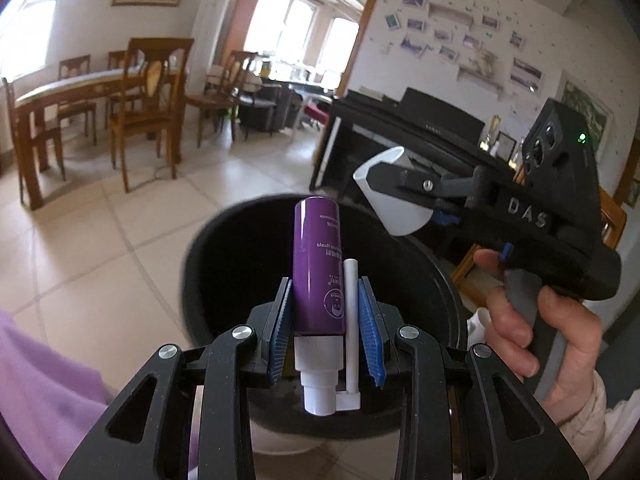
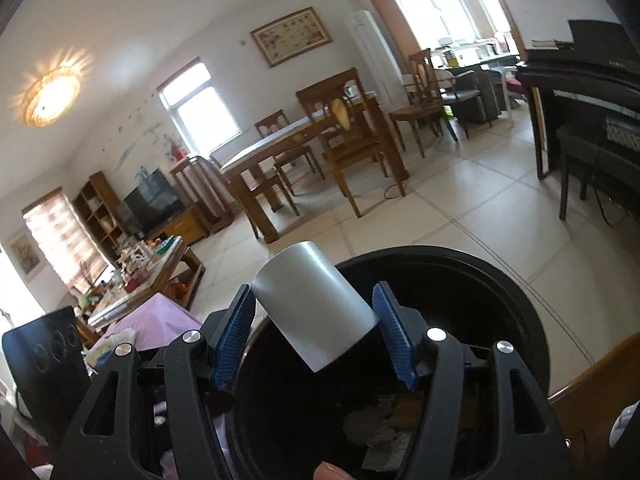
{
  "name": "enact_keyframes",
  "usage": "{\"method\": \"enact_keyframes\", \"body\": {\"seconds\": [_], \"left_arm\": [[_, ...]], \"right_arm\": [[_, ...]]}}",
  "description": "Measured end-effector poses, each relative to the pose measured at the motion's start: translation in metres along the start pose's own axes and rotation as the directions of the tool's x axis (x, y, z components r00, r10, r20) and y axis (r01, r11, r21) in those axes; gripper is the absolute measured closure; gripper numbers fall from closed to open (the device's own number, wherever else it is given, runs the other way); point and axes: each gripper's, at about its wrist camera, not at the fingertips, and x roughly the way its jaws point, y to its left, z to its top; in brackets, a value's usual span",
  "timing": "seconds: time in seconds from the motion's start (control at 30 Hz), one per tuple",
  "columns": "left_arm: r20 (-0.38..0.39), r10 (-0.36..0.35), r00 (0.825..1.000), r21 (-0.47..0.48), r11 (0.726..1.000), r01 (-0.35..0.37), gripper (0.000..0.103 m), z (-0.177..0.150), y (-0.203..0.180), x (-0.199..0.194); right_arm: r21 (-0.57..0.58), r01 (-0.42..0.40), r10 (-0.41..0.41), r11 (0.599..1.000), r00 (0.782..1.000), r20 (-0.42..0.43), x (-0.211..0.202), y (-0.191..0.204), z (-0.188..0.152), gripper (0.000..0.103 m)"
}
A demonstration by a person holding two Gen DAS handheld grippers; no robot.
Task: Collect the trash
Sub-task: 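Carry the paper roll and purple spray bottle with both tools over the bin, then open both tools to drop the roll and spray bottle into the bin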
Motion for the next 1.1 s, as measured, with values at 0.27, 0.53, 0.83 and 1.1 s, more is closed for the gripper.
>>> {"method": "enact_keyframes", "body": {"seconds": [0.27, 0.53, 0.83, 1.1], "left_arm": [[-0.047, -0.004, 0.999, 0.010, 1.000, 0.004, 0.071, -0.007, -0.007, 0.027], [-0.060, 0.010, 0.998, 0.020, 1.000, -0.009, 0.071, -0.015, -0.010, 0.026], [0.047, 0.149, 0.988, 0.078, 0.985, -0.152, 0.005, -0.009, -0.021, -0.001], [0.071, 0.179, 0.981, 0.104, 0.977, -0.186, 0.005, -0.010, -0.027, -0.026]], "right_arm": [[0.046, 0.006, -0.006, 0.999, 1.000, -0.007, 0.002, -0.022, -0.009, 0.042], [0.066, 0.007, -0.006, 0.998, 1.000, -0.014, -0.002, -0.026, -0.010, 0.042], [0.069, -0.022, 0.024, 0.997, 0.999, -0.033, 0.000, -0.025, -0.004, 0.020], [0.034, -0.037, 0.038, 0.999, 0.999, -0.025, -0.003, -0.016, -0.004, 0.012]]}}
